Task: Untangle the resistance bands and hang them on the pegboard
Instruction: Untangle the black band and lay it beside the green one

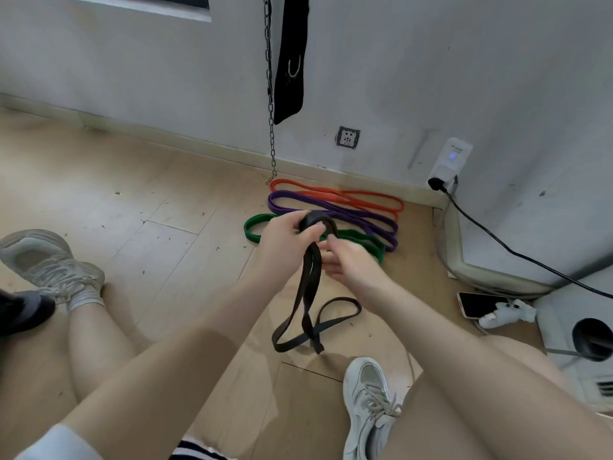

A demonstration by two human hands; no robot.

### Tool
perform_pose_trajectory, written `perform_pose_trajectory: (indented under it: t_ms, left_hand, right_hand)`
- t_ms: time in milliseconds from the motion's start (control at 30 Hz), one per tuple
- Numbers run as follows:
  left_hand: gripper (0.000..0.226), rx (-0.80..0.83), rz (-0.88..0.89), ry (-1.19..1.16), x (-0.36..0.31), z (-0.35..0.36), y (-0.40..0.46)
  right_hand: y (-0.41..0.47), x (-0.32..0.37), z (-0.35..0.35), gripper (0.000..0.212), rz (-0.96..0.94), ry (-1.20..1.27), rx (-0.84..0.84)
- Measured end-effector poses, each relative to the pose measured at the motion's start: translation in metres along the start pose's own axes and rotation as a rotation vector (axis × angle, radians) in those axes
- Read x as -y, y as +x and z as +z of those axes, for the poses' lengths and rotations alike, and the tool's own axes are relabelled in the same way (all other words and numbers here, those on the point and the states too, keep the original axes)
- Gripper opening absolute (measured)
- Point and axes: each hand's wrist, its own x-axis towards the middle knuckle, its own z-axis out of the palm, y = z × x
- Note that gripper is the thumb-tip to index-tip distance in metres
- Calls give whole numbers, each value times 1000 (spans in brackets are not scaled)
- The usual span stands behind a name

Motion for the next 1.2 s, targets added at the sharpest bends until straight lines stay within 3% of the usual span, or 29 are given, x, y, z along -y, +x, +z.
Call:
perform_pose_trajectory:
  t_ms: [67,200,267,400,567,633,767,900,1067,1200]
  left_hand:
    - [14,-10,-42,-10,-4,2,4]
    - [15,-47,-135,-66,-12,1,12]
    - [12,-25,-193,-113,-15,1,13]
    - [23,-65,-222,-216,-14,-4,12]
    - [14,-171,-133,-293,-17,4,11]
    - [24,-213,-114,-314,-20,6,13]
    - [23,-262,-125,-401,-25,4,18]
    - [24,-131,-150,-438,-21,2,16]
    - [24,159,-116,-205,-2,2,-2]
    - [19,199,33,-130,-1,-7,-7]
  right_hand:
    - [-6,-4,9,22,-101,5,-26]
    - [-10,-6,16,52,-316,-174,-84]
    - [-9,-7,15,56,-336,-217,-78]
    - [0,-3,4,40,-317,-221,-54]
    - [5,-3,-2,15,-339,-274,-30]
    - [4,-7,0,11,-354,-271,-81]
    - [5,-8,-1,10,-366,-318,-248]
    - [0,10,-8,12,-308,-45,-210]
    - [-3,44,-18,14,-152,399,-151]
    - [-5,66,-14,7,-117,585,-186]
